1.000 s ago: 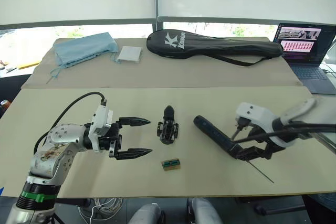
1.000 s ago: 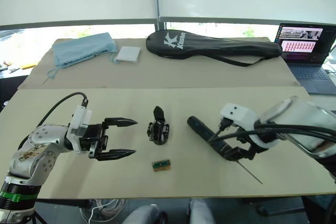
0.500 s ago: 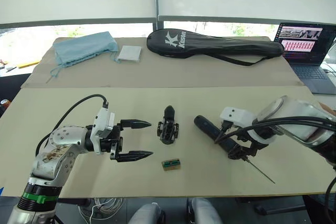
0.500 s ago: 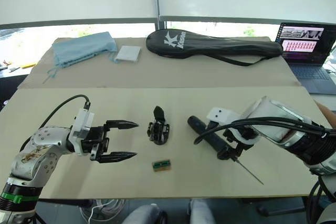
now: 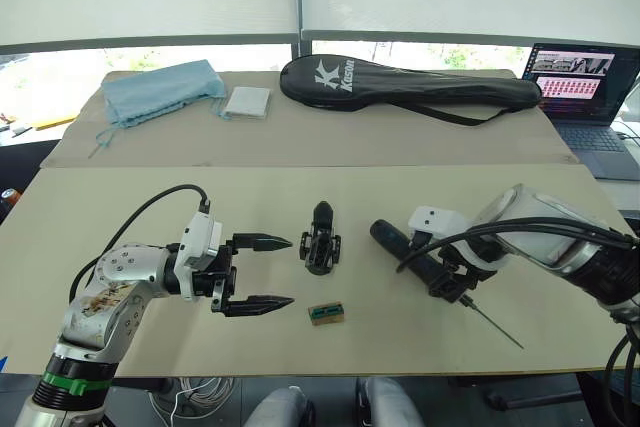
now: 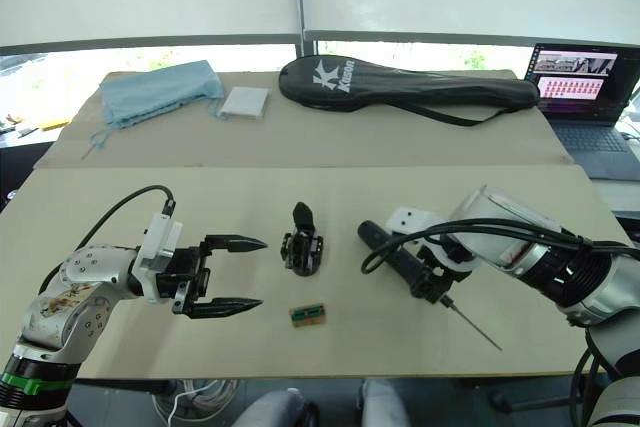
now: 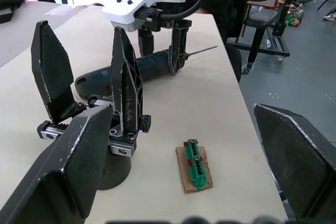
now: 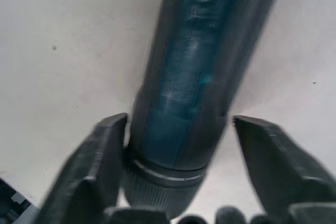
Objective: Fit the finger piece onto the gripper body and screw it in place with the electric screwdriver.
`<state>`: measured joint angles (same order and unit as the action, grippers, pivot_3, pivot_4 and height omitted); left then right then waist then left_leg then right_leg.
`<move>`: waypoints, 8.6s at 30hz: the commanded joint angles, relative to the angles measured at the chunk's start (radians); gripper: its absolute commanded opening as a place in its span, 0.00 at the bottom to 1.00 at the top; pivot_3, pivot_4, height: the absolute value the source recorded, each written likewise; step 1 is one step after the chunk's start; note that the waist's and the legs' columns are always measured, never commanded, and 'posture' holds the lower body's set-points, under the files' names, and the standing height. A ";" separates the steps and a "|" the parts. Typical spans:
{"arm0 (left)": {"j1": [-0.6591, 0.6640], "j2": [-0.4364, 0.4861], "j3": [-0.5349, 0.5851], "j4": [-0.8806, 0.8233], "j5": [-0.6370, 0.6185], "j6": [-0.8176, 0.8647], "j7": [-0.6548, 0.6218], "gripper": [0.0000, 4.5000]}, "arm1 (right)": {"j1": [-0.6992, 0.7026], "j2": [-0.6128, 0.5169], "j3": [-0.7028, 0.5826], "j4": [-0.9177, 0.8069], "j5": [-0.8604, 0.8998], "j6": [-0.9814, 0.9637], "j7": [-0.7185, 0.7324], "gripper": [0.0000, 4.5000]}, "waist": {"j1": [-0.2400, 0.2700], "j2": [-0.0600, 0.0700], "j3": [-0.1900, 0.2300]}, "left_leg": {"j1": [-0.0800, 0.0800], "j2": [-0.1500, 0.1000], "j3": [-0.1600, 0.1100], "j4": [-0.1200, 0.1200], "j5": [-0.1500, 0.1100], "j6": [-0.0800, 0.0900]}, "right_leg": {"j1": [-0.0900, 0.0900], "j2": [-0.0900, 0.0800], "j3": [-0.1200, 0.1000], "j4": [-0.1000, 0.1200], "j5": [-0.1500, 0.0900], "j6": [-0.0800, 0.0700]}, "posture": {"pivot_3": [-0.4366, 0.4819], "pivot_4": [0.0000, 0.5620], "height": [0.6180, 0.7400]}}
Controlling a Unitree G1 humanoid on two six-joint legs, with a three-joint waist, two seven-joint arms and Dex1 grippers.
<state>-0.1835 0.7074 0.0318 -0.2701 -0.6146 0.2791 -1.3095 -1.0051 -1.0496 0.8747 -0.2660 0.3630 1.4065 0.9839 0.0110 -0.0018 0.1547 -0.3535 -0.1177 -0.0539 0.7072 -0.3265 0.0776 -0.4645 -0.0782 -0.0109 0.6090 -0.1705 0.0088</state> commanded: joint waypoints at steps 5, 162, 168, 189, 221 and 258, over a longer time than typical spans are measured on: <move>-0.004 0.000 -0.006 -0.023 0.008 -0.031 -0.005 1.00 | 0.040 -0.069 -0.046 -0.033 -0.050 -0.091 0.047 0.42 | 0.003 0.000 0.000 | 0.000 0.000 0.000 0.001 0.000 0.000 | 0.001 0.000 0.000 0.000 0.000 0.000 | 0.48 0.27 1.00; 0.074 -0.229 -0.344 0.317 0.431 -0.365 0.178 1.00 | 0.822 0.583 -0.765 -0.237 0.191 -1.280 0.107 0.42 | 0.008 0.002 -0.003 | 0.011 -0.002 0.000 0.003 -0.001 0.001 | 0.010 0.001 0.000 0.001 0.003 0.002 | 0.48 0.27 1.00; 0.074 -0.229 -0.344 0.314 0.431 -0.362 0.182 1.00 | 0.819 0.586 -0.766 -0.232 0.189 -1.282 0.110 0.42 | 0.008 0.002 -0.003 | 0.011 -0.002 0.000 0.003 -0.001 0.001 | 0.010 0.001 0.000 0.001 0.003 0.002 | 0.48 0.27 1.00; 0.066 -0.235 -0.345 0.298 0.427 -0.336 0.190 1.00 | 0.817 0.581 -0.760 -0.239 0.196 -1.266 0.108 0.42 | 0.009 0.002 -0.003 | 0.011 -0.002 0.000 0.003 -0.001 0.001 | 0.010 0.001 0.000 0.001 0.002 0.002 | 0.48 0.27 1.00; 0.068 -0.228 -0.340 0.239 0.414 -0.278 0.199 1.00 | 0.819 0.563 -0.755 -0.269 0.215 -1.247 0.093 0.42 | 0.010 0.002 -0.003 | 0.011 -0.002 0.000 0.003 -0.001 0.001 | 0.010 0.001 0.000 0.001 0.002 0.002 | 0.48 0.27 1.00; 0.068 -0.229 -0.340 0.252 0.415 -0.291 0.192 1.00 | 0.832 0.555 -0.760 -0.258 0.220 -1.261 0.094 0.42 | 0.010 0.002 -0.003 | 0.011 -0.002 0.000 0.003 -0.001 0.001 | 0.010 0.001 0.000 0.001 0.002 0.002 | 0.48 0.27 1.00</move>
<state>-0.1310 0.4773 -0.2905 -0.0298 -0.2034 -0.0184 -1.1135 -0.1639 -0.4977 0.1378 -0.4830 0.5506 0.1703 1.0790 0.0207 0.0006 0.1519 -0.3426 -0.1201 -0.0537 0.7101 -0.3272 0.0789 -0.4549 -0.0771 -0.0108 0.6101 -0.1681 0.0112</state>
